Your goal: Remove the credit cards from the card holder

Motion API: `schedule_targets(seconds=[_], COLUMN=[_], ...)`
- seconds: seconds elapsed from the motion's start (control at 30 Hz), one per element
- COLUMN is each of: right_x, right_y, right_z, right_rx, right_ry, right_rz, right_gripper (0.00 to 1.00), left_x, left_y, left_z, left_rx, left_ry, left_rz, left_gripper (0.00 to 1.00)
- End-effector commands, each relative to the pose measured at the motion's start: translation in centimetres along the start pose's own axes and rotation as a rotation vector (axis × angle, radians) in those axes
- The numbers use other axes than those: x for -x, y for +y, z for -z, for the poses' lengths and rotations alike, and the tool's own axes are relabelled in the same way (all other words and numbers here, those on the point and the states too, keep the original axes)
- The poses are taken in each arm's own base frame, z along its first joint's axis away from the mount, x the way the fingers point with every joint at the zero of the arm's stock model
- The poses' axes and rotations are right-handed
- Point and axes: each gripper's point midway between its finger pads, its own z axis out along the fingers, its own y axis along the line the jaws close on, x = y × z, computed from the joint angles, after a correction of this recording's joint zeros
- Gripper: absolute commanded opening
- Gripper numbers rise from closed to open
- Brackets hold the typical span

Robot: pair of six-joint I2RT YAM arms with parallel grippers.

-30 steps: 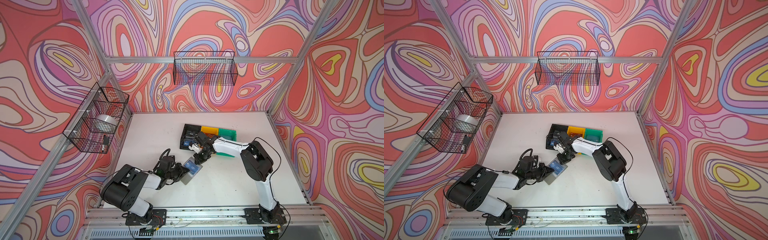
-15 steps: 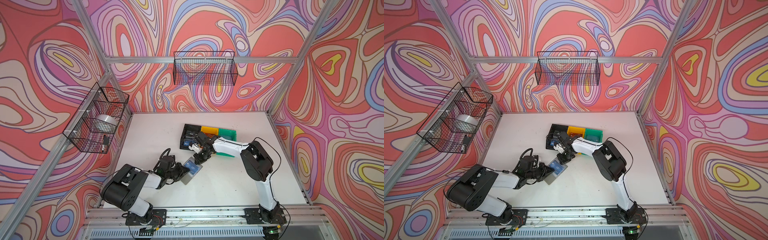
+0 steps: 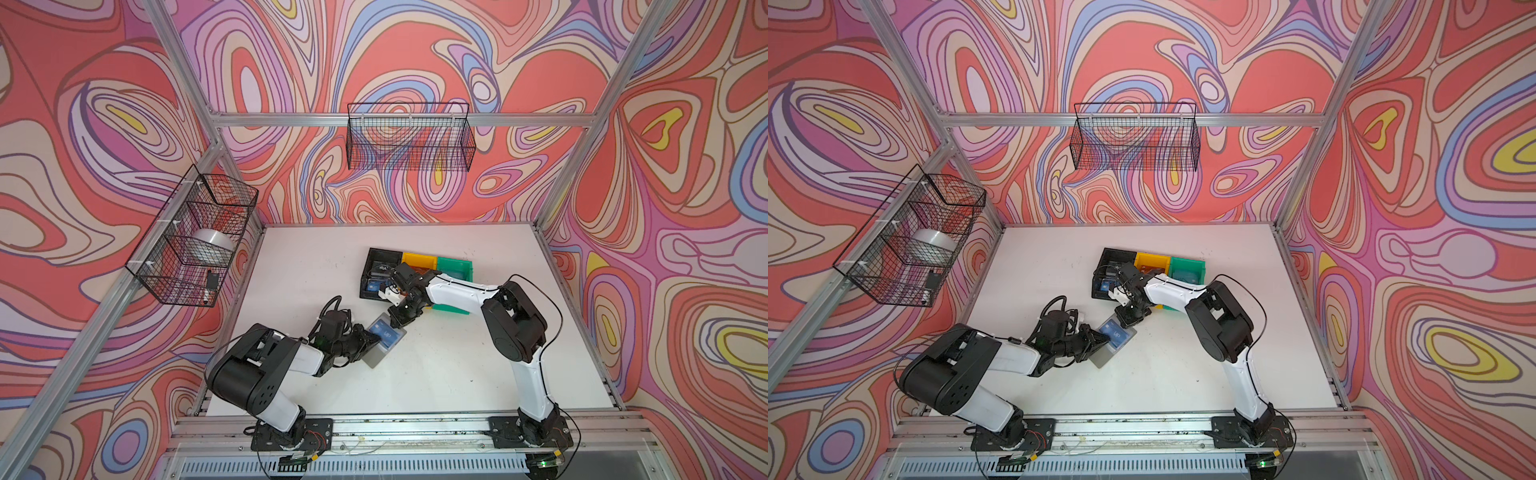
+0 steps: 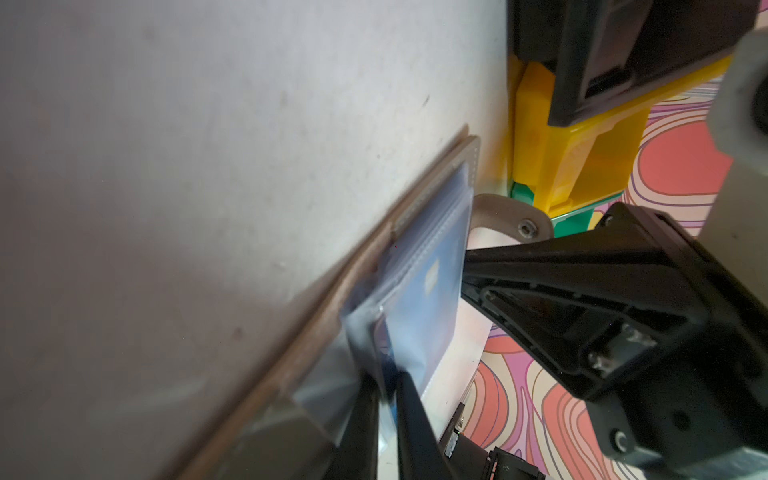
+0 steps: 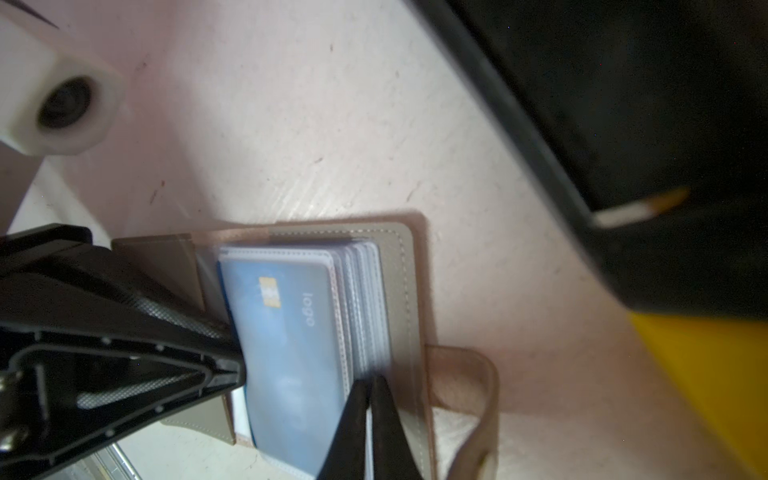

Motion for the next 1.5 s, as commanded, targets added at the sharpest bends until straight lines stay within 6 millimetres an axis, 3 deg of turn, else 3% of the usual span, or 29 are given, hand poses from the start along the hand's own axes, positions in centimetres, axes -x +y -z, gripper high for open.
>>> schedule_targets(seconds=[0.0,0.5,0.7,0.97,1.47], right_x=[-4.5,-4.7,-4.7,-4.8,-4.8], right_y=[-0.5,-0.5,-0.4,-0.3,-0.3], right_z=[-3.8,-3.9,-3.7,-3.7,-3.9], right_rx=[0.003,0.006,0.008,0.012,0.02], right_ry=[0.168,0.169,0.165,0.164,0.169], right_rz=[-0.035,-0.036,-0.037,-0.042,-0.049], right_gripper=[0.09,0.09,0.09,0.09,0.09], left_x=[1.0,1.6,1.7,1.6,1.0], left_y=[2.7,2.9,3.2,3.4,4.9], left_z=[-0.6,-0.9,-0.6,-0.2,2.3], left_rx=[0.126,0.142,0.151,0.157,0.182], left_ry=[-0.057,-0.073,-0.095,-0.103,-0.139], left_rz=[0.044,0.054,0.06,0.061,0.072], left_gripper=[0.12,0.08,0.0,0.0,0.0])
